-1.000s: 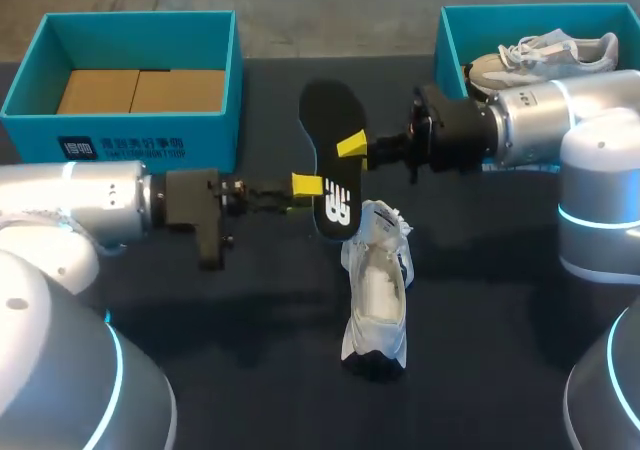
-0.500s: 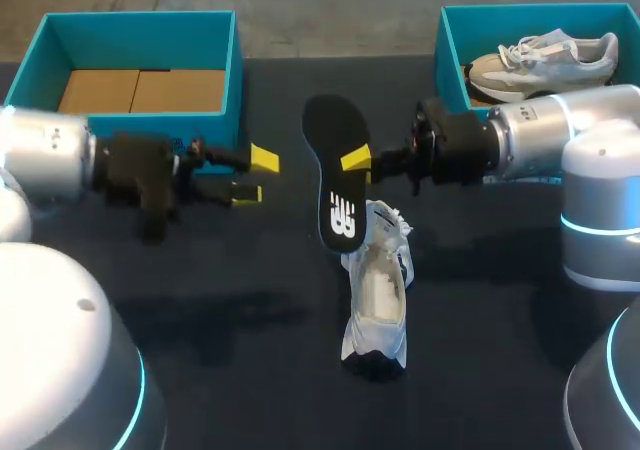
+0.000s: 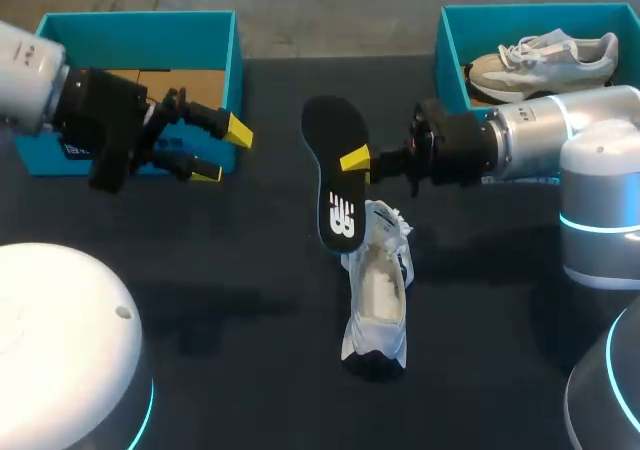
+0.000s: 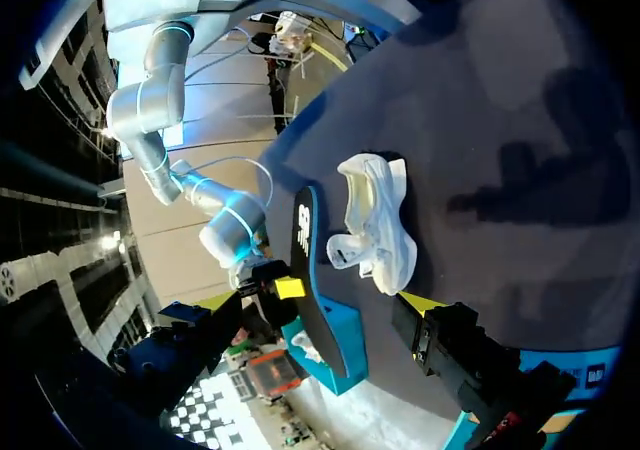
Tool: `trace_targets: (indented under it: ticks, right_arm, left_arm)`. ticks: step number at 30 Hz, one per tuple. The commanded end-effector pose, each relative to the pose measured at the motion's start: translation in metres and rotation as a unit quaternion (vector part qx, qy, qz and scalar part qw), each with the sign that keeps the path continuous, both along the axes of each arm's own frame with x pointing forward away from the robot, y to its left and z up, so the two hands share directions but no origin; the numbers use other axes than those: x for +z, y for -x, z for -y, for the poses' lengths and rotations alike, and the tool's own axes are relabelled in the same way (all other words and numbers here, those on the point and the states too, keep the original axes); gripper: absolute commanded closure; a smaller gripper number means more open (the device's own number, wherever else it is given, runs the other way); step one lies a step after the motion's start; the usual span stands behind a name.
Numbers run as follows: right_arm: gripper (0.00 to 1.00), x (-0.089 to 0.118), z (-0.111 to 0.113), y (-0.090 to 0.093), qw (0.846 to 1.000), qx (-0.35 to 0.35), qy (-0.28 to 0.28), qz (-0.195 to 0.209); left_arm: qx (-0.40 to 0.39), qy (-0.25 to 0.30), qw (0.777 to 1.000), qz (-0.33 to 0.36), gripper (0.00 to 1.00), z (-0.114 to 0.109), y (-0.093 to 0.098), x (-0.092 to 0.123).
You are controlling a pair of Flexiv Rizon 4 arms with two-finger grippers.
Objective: Take the shoe out of the shoebox, open the shoe tongue, remove and reinsert the insole, then place the shoe into the shoebox
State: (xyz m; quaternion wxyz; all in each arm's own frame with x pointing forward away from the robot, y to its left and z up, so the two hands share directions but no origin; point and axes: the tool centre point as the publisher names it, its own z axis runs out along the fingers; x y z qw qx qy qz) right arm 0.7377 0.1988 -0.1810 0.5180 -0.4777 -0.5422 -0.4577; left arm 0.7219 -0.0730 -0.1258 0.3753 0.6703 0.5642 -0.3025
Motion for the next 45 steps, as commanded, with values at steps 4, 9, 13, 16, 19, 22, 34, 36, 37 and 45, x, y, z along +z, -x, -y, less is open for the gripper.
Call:
trace_targets:
  ticks: [4,9,13,16,19,22,34,36,37,45]
  right_arm:
    - [1.00,0.000,-0.001,0.000,1.000,0.000,0.001,0.000]
    - [1.00,0.000,-0.001,0.000,1.000,0.000,0.001,0.000]
    - [1.00,0.000,-0.001,0.000,1.000,0.000,0.001,0.000]
    - [1.00,0.000,-0.001,0.000,1.000,0.000,0.001,0.000]
    - [1.00,0.000,-0.001,0.000,1.000,0.000,0.001,0.000]
    - [1.00,0.000,-0.001,0.000,1.000,0.000,0.001,0.000]
    - [1.00,0.000,-0.001,0.000,1.000,0.000,0.001,0.000]
    - [1.00,0.000,-0.001,0.000,1.000,0.000,0.001,0.000]
    - [1.00,0.000,-0.001,0.000,1.000,0.000,0.001,0.000]
    - [1.00,0.000,-0.001,0.000,1.000,0.000,0.001,0.000]
  left_arm:
    - [-0.005,-0.033,0.999,-0.024,0.00,0.010,-0.004,0.005]
    - [-0.005,-0.086,0.994,-0.072,0.00,0.024,-0.024,0.031]
    - [-0.018,-0.132,0.987,-0.094,0.00,0.030,-0.037,0.044]
    - [-0.015,-0.178,0.976,-0.121,0.00,0.035,-0.047,0.046]
    - [-0.011,-0.216,0.966,-0.140,0.00,0.042,-0.053,0.047]
    - [-0.008,-0.262,0.953,-0.150,0.00,0.050,-0.059,0.049]
    - [0.008,-0.397,0.903,-0.165,0.00,0.073,-0.091,0.055]
    - [0.007,-0.415,0.894,-0.166,0.00,0.077,-0.097,0.056]
    - [0.011,-0.428,0.888,-0.166,0.00,0.079,-0.100,0.057]
    - [0.034,-0.485,0.855,-0.179,0.00,0.097,-0.117,0.054]
